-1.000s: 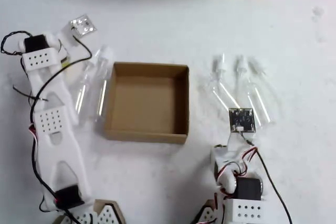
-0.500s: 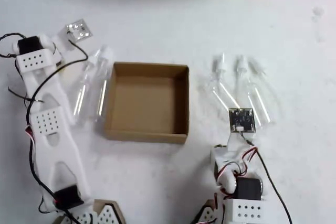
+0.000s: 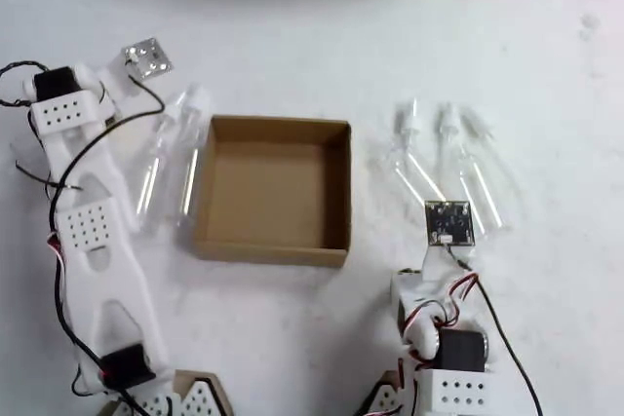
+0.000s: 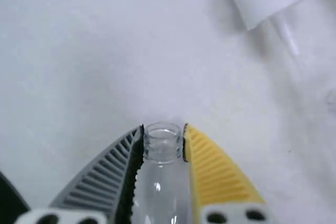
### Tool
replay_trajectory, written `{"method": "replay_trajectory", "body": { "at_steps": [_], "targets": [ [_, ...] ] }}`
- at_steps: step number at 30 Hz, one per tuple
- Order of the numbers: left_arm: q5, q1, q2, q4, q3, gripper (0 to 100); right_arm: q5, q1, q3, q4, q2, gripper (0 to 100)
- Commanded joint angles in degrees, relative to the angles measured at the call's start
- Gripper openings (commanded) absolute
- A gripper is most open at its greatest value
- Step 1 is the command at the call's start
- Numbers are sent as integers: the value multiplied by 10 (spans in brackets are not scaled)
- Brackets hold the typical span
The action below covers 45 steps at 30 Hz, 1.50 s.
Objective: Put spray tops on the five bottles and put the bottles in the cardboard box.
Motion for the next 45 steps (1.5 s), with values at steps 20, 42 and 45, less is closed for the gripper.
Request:
{"method": "replay_trajectory", "body": {
  "at_steps": [20, 42, 45],
  "targets": [
    [470, 48, -447, 124, -27, 41, -5, -6, 4, 2, -4, 15],
    [687, 95, -749, 127, 20, 20, -5, -6, 4, 2, -4, 15],
    [687, 139, -856, 127, 131, 20, -5, -6, 4, 2, -4, 15]
  ]
}}
